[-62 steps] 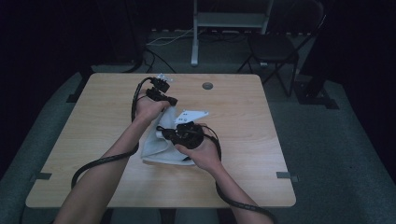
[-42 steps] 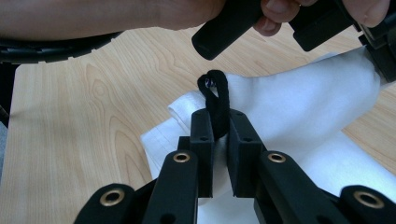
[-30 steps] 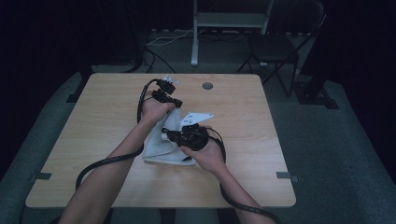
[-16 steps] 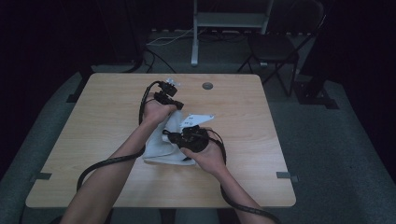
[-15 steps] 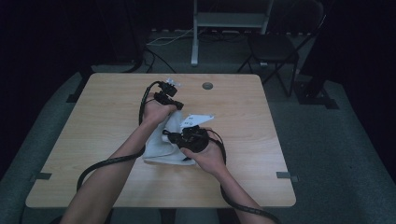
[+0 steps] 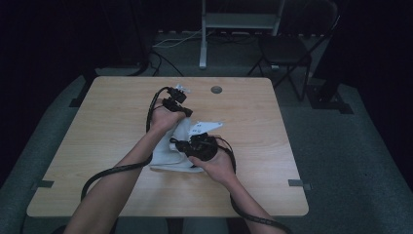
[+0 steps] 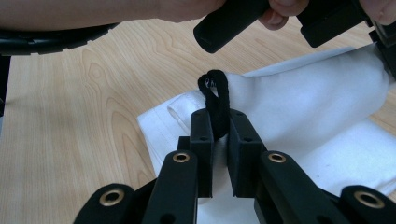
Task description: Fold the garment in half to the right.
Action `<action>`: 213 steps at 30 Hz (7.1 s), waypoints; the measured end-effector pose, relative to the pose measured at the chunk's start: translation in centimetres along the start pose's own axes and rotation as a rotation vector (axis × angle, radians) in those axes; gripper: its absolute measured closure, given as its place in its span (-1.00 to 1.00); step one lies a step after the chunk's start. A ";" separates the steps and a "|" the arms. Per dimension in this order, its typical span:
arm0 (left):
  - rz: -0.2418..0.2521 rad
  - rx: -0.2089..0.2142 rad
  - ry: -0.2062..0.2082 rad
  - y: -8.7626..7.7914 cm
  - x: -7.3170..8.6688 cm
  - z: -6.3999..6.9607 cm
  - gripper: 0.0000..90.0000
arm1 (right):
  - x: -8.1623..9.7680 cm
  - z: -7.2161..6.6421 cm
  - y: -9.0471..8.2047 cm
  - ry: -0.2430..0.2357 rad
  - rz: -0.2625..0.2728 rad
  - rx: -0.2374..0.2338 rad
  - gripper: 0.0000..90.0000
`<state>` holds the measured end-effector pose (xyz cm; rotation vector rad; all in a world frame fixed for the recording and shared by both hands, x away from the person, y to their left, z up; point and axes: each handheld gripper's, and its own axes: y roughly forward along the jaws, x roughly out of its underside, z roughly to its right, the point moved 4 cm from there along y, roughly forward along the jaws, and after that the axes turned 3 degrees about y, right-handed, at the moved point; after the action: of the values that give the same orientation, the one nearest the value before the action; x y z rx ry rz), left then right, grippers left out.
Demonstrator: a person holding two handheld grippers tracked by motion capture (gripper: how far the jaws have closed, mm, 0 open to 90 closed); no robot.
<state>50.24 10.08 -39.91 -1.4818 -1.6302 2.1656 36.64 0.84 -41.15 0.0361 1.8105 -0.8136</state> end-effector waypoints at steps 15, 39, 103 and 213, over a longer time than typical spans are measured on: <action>-0.003 -0.001 -0.002 0.4 0.0 0.3 0.89 | 0.3 0.1 -0.1 0.003 -0.004 0.003 0.83; -0.003 -0.010 0.025 0.6 -0.9 1.3 0.88 | 0.7 0.5 -0.7 0.014 -0.005 0.011 0.82; -0.032 -0.058 0.122 1.9 -1.9 3.3 0.86 | 3.0 2.1 -3.2 0.075 -0.008 0.041 0.81; -0.029 -0.113 0.189 3.9 -0.7 4.0 0.05 | 6.6 3.2 -4.0 0.140 -0.113 0.116 0.80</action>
<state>49.66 5.13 -42.48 -1.6253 -1.7218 1.8815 35.02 -6.23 -45.25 0.0672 1.9080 -1.0177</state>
